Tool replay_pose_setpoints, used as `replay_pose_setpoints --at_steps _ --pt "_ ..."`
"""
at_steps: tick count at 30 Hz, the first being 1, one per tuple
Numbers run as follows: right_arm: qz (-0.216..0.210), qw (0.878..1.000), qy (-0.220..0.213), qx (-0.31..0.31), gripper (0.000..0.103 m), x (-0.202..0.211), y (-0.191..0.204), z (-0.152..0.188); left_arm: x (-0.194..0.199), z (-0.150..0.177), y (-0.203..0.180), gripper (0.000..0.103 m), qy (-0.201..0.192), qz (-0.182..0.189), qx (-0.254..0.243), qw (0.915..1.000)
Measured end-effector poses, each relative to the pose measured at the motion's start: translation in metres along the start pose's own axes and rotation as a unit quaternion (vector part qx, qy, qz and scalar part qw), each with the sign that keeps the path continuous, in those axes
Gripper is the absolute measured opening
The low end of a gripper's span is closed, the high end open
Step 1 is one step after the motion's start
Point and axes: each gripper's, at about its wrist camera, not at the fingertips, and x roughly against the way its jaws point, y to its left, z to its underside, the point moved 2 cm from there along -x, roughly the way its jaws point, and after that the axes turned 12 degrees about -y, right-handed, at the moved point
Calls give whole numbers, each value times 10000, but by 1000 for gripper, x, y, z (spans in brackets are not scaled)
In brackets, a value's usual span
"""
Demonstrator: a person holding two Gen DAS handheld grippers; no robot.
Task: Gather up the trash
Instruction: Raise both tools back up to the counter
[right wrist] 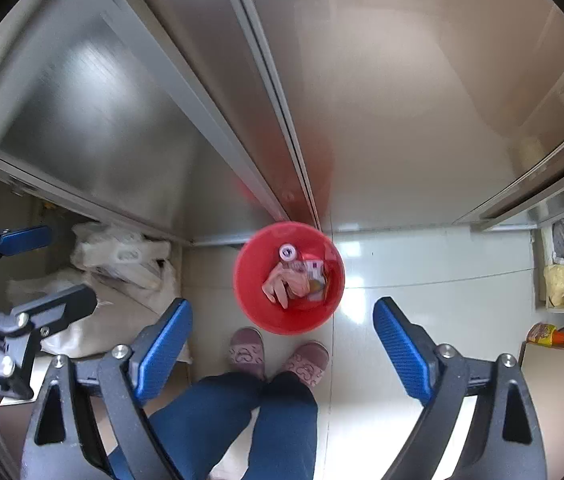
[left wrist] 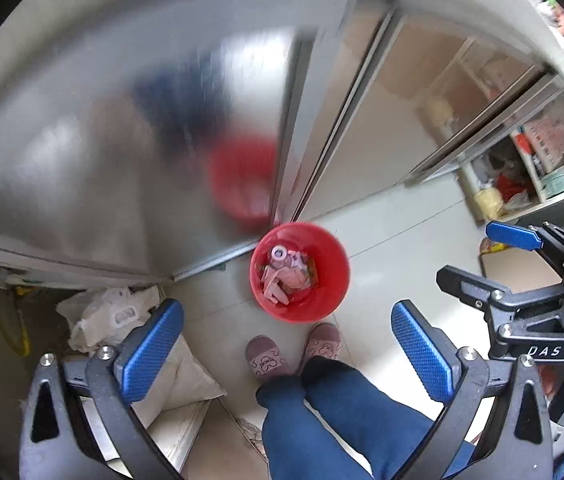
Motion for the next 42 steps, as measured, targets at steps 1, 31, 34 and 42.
replay_pose_setpoints --at_steps 1,31,34,42 --pt "50 10000 -62 0 95 12 2 -4 12 -6 -2 103 -61 -1 -49 10000" --pt "-631 9831 -1510 826 102 193 92 -157 234 -113 42 103 -1537 -532 -21 9867" --pt "-750 9803 -1528 1006 102 189 106 -173 239 -124 65 103 -1606 -653 75 9848" --pt "-953 9766 -1448 1275 102 160 160 -233 249 -165 155 103 -1781 -1048 433 9775"
